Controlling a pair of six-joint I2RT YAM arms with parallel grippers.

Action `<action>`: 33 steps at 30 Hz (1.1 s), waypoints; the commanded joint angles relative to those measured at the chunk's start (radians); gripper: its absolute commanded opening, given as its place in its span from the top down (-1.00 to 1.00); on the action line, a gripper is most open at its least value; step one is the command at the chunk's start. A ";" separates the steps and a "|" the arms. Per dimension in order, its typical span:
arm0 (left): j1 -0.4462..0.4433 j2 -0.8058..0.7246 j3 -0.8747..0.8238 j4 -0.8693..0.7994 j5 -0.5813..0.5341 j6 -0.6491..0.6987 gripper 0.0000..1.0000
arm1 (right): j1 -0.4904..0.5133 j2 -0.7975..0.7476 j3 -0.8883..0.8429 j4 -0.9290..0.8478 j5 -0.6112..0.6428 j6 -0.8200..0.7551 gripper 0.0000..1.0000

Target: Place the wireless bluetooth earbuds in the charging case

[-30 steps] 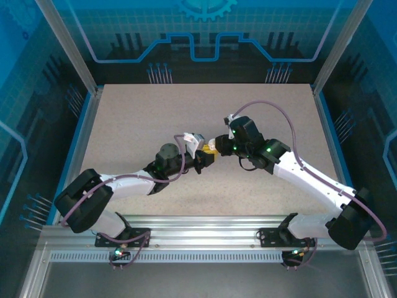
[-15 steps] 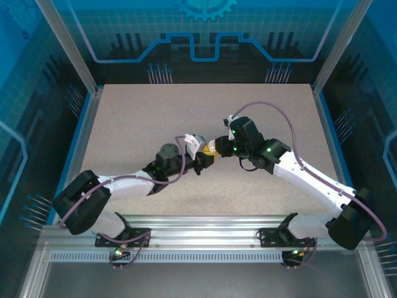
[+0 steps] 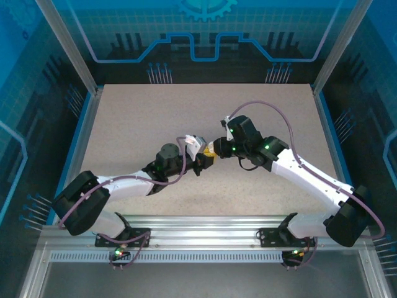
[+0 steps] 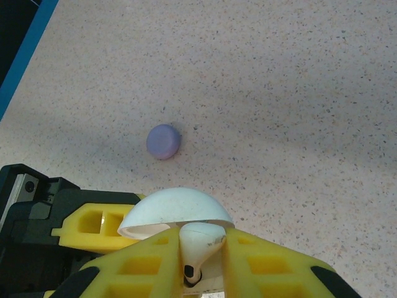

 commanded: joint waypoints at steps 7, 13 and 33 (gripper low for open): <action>-0.004 -0.039 0.041 0.055 -0.018 0.022 0.66 | 0.023 -0.005 0.011 -0.067 -0.028 -0.003 0.57; -0.004 -0.041 0.038 0.060 -0.013 0.016 0.66 | 0.022 0.004 0.017 -0.056 -0.033 0.004 0.49; -0.003 -0.047 0.029 0.071 -0.001 0.016 0.67 | 0.015 -0.030 -0.018 0.024 -0.071 0.016 0.38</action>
